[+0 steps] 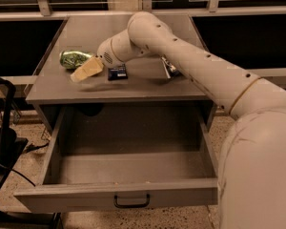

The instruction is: Place green can into top drawer

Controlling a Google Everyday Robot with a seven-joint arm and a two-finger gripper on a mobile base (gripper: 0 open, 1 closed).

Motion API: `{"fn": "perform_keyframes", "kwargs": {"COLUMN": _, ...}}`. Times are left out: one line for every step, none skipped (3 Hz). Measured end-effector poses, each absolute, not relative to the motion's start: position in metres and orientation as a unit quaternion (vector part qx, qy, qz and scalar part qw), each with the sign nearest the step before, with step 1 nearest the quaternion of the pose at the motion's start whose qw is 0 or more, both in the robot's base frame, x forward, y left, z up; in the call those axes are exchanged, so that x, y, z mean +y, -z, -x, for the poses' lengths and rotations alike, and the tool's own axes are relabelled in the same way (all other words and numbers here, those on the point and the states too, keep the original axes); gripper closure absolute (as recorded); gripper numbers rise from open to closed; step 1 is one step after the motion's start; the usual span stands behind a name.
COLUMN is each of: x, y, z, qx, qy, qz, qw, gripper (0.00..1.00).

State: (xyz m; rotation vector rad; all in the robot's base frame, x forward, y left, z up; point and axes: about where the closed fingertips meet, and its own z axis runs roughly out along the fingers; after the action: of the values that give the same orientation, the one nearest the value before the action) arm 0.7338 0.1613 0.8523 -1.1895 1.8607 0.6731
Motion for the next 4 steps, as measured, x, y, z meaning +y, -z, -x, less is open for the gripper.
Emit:
{"fn": "perform_keyframes", "kwargs": {"x": 0.1688, "y": -0.8528, "z": -0.7352, "qx": 0.729, "qy": -0.273, "qz": 0.478, "qw": 0.407, "gripper": 0.0}}
{"fn": "perform_keyframes", "kwargs": {"x": 0.1755, "y": -0.8526, "z": -0.7351, "qx": 0.723, "qy": -0.279, "qz": 0.484, "qw": 0.406, "gripper": 0.18}}
{"fn": "perform_keyframes", "kwargs": {"x": 0.1756, "y": -0.8526, "z": -0.7351, "qx": 0.723, "qy": -0.279, "qz": 0.484, "qw": 0.406, "gripper": 0.49}}
{"fn": "perform_keyframes", "kwargs": {"x": 0.1756, "y": -0.8526, "z": -0.7351, "qx": 0.723, "qy": -0.279, "qz": 0.484, "qw": 0.406, "gripper": 0.72}}
